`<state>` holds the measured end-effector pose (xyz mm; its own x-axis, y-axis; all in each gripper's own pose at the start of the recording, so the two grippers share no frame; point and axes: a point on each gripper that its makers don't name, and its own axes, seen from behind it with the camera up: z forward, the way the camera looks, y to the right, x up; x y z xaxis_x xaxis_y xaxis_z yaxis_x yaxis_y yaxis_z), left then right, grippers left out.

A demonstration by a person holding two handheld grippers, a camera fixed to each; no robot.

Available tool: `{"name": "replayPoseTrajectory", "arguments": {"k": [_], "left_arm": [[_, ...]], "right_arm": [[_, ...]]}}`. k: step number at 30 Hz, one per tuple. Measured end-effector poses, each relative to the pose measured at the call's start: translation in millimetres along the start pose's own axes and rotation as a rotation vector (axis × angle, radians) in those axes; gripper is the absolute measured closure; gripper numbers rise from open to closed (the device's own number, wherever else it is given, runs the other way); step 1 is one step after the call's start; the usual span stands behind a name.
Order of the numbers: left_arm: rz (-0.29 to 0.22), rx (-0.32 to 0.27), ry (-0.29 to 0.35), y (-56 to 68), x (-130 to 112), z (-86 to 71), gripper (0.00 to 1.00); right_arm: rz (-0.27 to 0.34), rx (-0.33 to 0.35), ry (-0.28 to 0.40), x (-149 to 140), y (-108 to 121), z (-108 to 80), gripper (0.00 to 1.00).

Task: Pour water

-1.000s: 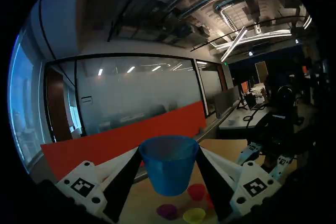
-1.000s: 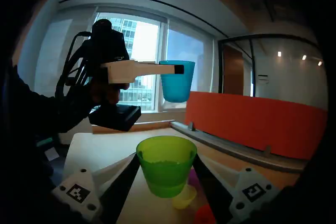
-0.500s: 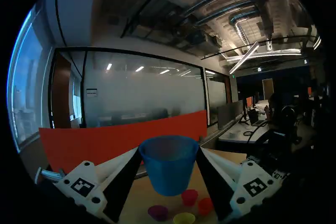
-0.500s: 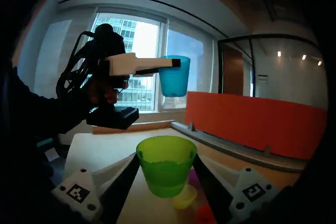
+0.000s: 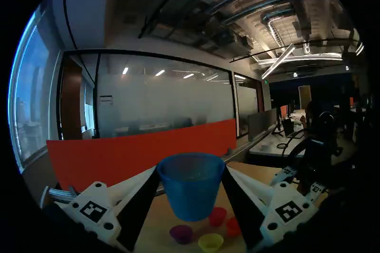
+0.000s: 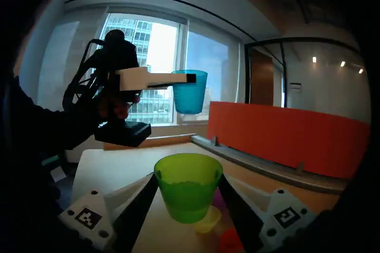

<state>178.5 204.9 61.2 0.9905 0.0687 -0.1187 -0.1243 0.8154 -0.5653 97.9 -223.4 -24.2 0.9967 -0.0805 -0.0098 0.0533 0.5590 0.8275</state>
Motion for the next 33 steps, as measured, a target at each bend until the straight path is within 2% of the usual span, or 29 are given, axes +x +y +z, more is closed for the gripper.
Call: {"name": "replayPoseTrajectory", "arguments": {"k": [8, 17, 27, 33], "left_arm": [[0.018, 0.011, -0.032, -7.2, -19, -12.6, 0.12], [0.015, 0.016, -0.06, -10.3, -37, -23.4, 0.12], [0.015, 0.008, -0.084, -5.0, -51, -33.1, 0.12], [0.02, 0.003, -0.124, -3.1, -68, -36.8, 0.12]], "right_arm": [[0.012, -0.025, -0.009, -4, 8, -12.5, 0.1], [0.016, -0.067, -0.015, -6, 21, -27.9, 0.1], [0.022, -0.085, -0.01, 0, 27, -37.6, 0.1], [0.021, -0.083, -0.021, -4, 25, -38.5, 0.1]]}}
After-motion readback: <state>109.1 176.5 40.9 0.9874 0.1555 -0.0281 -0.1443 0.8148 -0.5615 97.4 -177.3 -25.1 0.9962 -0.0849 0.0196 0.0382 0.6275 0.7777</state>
